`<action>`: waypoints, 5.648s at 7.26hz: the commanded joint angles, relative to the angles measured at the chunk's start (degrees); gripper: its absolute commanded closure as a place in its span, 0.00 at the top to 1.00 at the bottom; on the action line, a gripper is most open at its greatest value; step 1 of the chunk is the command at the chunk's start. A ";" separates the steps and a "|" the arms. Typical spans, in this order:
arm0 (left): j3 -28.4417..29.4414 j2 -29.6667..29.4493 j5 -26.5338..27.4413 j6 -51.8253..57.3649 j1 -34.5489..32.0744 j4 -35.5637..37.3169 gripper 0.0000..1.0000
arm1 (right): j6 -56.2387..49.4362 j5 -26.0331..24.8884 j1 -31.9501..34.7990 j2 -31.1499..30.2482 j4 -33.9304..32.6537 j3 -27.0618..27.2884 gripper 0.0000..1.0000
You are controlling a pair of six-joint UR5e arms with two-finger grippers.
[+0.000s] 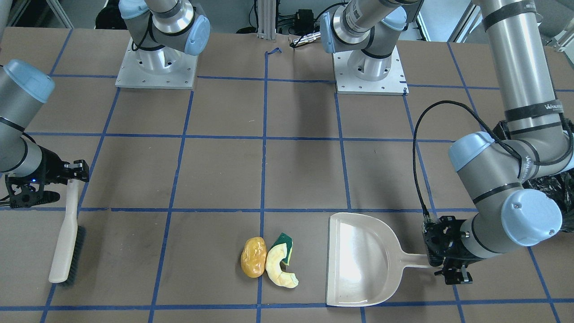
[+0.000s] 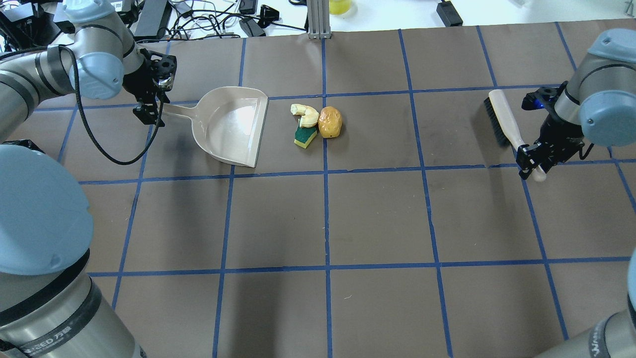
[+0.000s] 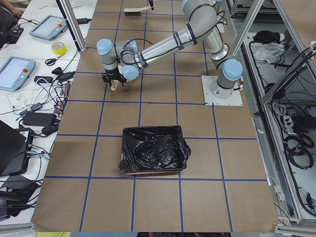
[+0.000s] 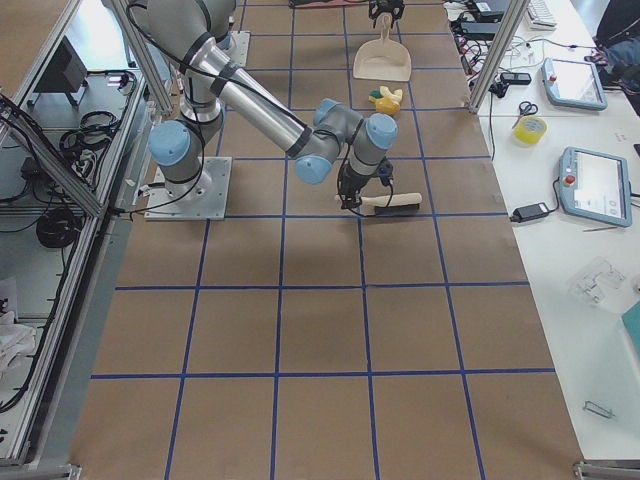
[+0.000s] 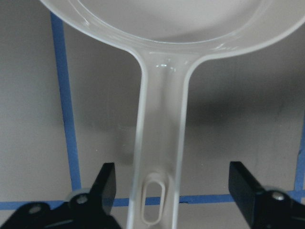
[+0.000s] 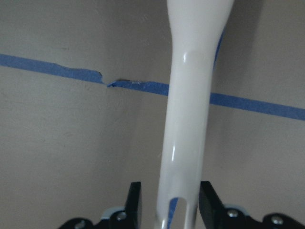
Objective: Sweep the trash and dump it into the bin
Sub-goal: 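Close the left gripper on the dustpan handle while the right gripper grasps the brush handle, then carry the brush with the right gripper to the trash beside the dustpan, then sweep the trash into the dustpan with the brush in the right gripper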
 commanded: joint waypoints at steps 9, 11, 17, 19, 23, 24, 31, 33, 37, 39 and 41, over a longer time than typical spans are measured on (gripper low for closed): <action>1.06 -0.04 6.33 -3.01 -3.69 -0.17 0.20 | 29.12 -3.69 21.29 -5.16 10.12 -4.29 0.00; 0.88 -0.13 6.33 -3.01 -3.86 -0.17 0.20 | 42.58 -3.99 31.42 -0.88 11.98 -9.55 0.00; 0.88 -0.21 6.33 -3.01 -3.86 -0.17 0.20 | 64.42 9.81 42.08 6.79 12.34 -14.77 0.00; 0.88 -0.13 6.33 -3.10 -3.86 -0.17 0.20 | 68.21 9.99 44.12 9.24 12.34 -16.07 0.00; 0.88 0.05 6.33 -3.01 -3.86 -0.26 0.19 | 70.24 11.56 46.49 13.73 12.42 -23.01 0.00; 0.97 -0.04 6.24 -3.10 -3.86 -0.26 0.19 | 69.89 11.83 47.19 14.35 11.90 -23.46 0.00; 0.97 -0.13 6.07 -3.10 -3.95 -0.26 0.19 | 67.95 12.01 53.43 18.30 9.17 -27.84 0.00; 0.97 -0.13 5.98 -3.10 -3.95 -0.26 0.19 | 68.21 12.80 54.93 20.58 7.43 -29.44 0.00; 0.88 -0.13 5.89 -3.10 -3.95 -0.26 0.19 | 68.30 14.46 56.59 20.86 6.98 -32.07 0.00; 0.88 -0.13 5.80 -3.10 -3.95 -0.26 0.19 | 68.48 16.48 57.39 20.77 5.22 -32.17 0.00; 0.79 -0.13 5.80 -3.10 -3.95 -0.26 0.19 | 68.74 17.28 58.01 21.03 4.25 -32.61 0.00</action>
